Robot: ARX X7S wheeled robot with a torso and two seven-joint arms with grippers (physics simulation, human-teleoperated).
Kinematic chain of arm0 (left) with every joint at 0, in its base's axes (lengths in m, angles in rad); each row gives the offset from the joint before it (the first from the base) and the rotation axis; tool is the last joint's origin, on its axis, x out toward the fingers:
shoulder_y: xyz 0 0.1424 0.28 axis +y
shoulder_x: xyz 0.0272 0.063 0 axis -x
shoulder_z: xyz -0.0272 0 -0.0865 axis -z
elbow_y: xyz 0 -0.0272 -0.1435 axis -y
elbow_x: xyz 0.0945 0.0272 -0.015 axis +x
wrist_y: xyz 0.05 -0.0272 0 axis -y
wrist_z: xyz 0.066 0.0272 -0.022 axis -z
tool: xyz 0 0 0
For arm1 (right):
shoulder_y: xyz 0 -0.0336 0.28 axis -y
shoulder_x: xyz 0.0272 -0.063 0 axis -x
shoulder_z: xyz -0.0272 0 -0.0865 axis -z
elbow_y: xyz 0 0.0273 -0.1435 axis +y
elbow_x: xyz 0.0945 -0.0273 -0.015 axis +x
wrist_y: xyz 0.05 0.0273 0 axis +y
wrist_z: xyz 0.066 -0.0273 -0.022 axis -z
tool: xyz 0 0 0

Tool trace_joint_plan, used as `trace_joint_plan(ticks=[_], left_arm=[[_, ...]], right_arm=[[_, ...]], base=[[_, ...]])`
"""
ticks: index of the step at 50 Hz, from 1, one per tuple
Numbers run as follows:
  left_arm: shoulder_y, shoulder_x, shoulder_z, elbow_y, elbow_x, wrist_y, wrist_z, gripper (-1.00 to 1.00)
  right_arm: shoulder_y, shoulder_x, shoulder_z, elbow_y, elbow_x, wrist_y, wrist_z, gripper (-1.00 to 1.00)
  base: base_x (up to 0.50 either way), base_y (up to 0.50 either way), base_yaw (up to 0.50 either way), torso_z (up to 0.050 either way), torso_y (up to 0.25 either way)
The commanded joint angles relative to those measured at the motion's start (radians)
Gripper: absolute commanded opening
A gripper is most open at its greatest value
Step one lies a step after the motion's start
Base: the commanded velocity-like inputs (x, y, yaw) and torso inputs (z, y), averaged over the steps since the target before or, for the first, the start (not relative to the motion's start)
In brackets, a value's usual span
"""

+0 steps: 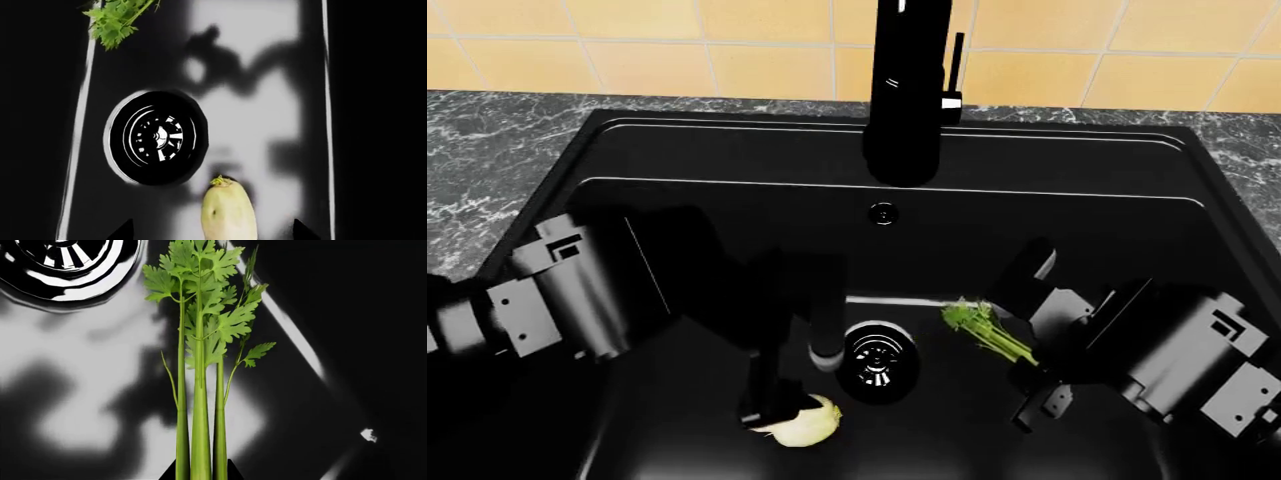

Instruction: Pick up the fruits and vegetables and place them in the sink. Turn on the sink faucet to wash them. Then turn the sink off and put them in the tray.

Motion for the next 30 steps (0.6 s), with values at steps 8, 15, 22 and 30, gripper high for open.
trace_joint_plan(ticks=[8, 15, 22, 30], left_arm=[[0.029, 0.064, 0.066, -0.097, 0.045, 0.014, 0.039, 1.0], [0.045, 0.087, 0.088, -0.144, 0.063, 0.034, 0.056, 1.0], [0.061, 0.115, 0.119, -0.196, 0.089, 0.058, 0.08, 1.0], [0.086, 0.169, 0.168, -0.274, 0.128, 0.049, 0.084, 1.0]], right_arm=[[0.009, 0.002, 0.008, -0.006, 0.001, 0.0, 0.011, -1.0], [0.007, 0.006, 0.012, -0.009, 0.006, 0.001, 0.016, -1.0], [0.013, 0.001, 0.006, 0.001, 0.006, -0.005, 0.015, -1.0], [0.019, -0.006, -0.01, 0.017, 0.002, -0.021, 0.009, -1.0]], base=[[0.0, 0.0, 0.0, 0.0, 0.0], [0.0, 0.0, 0.0, 0.0, 0.0], [0.0, 0.0, 0.0, 0.0, 0.0], [0.0, 0.0, 0.0, 0.0, 0.0]])
